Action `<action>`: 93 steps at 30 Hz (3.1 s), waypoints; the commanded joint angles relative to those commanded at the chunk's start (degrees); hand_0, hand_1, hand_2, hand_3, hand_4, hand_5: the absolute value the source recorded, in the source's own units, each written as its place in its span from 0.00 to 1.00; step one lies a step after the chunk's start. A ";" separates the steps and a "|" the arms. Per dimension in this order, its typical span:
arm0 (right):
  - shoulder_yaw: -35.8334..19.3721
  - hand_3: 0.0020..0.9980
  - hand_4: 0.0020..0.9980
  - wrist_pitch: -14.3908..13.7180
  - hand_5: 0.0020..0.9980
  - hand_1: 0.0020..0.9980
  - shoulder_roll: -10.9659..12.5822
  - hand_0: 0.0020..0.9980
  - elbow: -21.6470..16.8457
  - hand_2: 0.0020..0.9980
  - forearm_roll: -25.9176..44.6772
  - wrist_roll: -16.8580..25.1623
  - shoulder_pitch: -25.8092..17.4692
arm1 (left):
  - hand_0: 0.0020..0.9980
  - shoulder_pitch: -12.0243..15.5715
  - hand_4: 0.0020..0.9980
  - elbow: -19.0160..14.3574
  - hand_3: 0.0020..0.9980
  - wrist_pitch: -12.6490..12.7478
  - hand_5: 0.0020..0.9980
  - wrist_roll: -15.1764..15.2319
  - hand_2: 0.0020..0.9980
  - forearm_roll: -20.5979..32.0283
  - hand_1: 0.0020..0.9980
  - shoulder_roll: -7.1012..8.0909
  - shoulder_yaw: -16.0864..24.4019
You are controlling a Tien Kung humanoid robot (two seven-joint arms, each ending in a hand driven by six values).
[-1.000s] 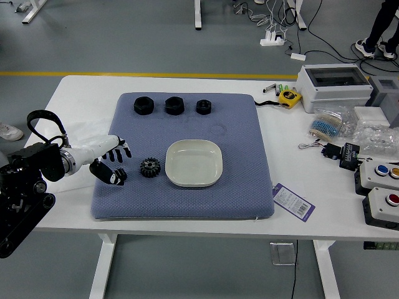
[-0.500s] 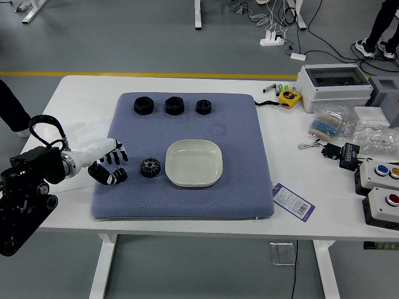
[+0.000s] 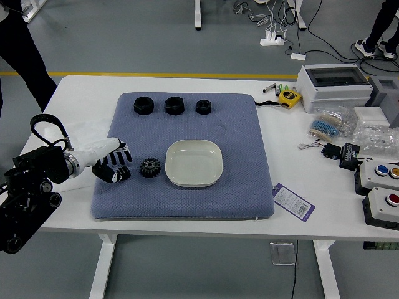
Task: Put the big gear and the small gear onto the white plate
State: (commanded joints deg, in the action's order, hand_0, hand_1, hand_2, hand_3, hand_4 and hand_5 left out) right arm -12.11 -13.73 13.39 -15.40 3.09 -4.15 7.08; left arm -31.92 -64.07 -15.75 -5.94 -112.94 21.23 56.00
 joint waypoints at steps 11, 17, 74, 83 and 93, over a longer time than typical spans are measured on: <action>-0.08 0.57 0.80 -0.04 0.71 0.66 0.02 0.68 -0.01 0.73 -0.08 -0.02 0.10 | 0.37 0.10 0.76 0.72 0.59 1.21 0.06 0.50 0.55 0.79 0.50 -0.56 -0.25; 0.03 0.57 0.80 -0.06 0.71 0.66 0.05 0.68 -0.03 0.73 0.12 0.05 0.20 | 0.31 0.09 0.71 1.34 0.58 2.13 0.05 0.73 0.52 1.62 0.48 -0.88 -0.71; -0.17 0.57 0.80 0.02 0.71 0.66 0.16 0.68 -0.08 0.73 -0.07 -0.06 -0.19 | 0.18 -3.32 0.37 -6.39 0.46 -0.36 0.00 -0.25 0.30 0.30 0.21 -0.26 -0.60; -0.27 0.57 0.80 -0.03 0.71 0.66 0.21 0.68 -0.10 0.73 -0.25 -0.17 0.18 | 0.18 -5.48 0.40 -6.44 0.46 3.54 0.00 3.32 0.31 2.98 0.22 -4.01 -4.02; -0.90 0.57 0.80 -0.29 0.71 0.66 0.09 0.68 -0.17 0.73 -1.38 -0.61 0.66 | 0.18 -8.17 0.41 -0.06 0.46 9.04 0.00 9.31 0.31 4.05 0.23 -10.31 -10.38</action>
State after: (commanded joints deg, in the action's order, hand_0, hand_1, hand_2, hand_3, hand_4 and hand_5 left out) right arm -13.01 -14.02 13.48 -15.57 1.71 -4.76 7.74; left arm -40.10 -64.14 -6.71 3.37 -108.89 10.93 45.62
